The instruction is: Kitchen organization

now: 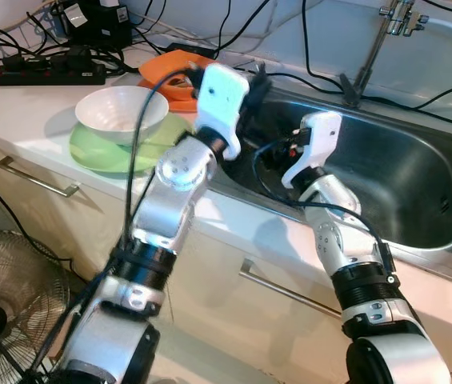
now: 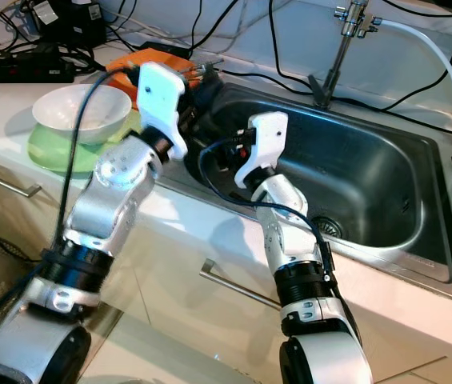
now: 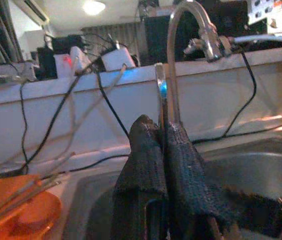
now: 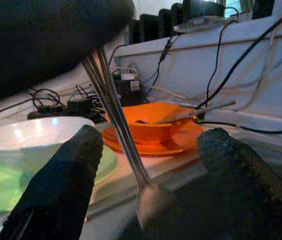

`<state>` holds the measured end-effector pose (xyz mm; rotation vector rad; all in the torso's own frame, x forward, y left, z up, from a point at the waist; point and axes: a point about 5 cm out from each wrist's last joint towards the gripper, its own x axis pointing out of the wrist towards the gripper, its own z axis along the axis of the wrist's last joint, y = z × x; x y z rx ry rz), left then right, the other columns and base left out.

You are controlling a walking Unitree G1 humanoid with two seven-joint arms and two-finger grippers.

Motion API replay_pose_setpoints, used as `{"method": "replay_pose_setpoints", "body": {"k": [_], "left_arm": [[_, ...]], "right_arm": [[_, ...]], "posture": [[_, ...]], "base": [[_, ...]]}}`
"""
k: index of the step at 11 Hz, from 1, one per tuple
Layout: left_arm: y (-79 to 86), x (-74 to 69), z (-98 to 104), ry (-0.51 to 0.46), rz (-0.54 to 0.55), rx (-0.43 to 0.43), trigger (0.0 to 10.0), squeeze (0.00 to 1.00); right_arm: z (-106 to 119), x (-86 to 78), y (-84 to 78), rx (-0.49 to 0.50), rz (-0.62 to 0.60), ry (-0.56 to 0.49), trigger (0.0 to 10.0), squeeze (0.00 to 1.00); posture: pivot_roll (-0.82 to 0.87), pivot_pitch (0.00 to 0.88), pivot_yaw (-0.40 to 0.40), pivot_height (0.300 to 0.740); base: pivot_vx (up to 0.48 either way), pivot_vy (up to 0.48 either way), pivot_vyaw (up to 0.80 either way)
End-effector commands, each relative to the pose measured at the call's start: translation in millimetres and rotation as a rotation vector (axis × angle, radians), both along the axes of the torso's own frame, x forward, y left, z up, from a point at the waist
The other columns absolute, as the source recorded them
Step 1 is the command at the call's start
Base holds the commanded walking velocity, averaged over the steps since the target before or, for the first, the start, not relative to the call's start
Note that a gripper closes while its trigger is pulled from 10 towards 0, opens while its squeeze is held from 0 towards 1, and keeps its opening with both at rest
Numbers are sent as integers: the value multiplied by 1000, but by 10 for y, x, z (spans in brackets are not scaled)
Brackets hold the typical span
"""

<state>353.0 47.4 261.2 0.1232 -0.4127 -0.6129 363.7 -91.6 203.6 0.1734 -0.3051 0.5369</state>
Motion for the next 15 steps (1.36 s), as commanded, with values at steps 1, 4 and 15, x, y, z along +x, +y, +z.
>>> {"method": "replay_pose_setpoints", "body": {"k": [1,4,15], "left_arm": [[-71,-44,33,-9,-41,1,10000,0],[-140,-83,8,11,-86,11,10000,0],[-135,-87,46,16,-73,5,10000,0]], "right_arm": [[7,-22,-7,13,14,-6,10000,0],[13,-33,13,19,34,-7,10000,0],[-47,-25,14,12,22,14,0,0]], "posture": [[168,0,-41,740],[170,0,-43,740],[177,28,-52,740]], "base": [[0,0,0],[0,0,0],[0,0,0]]}}
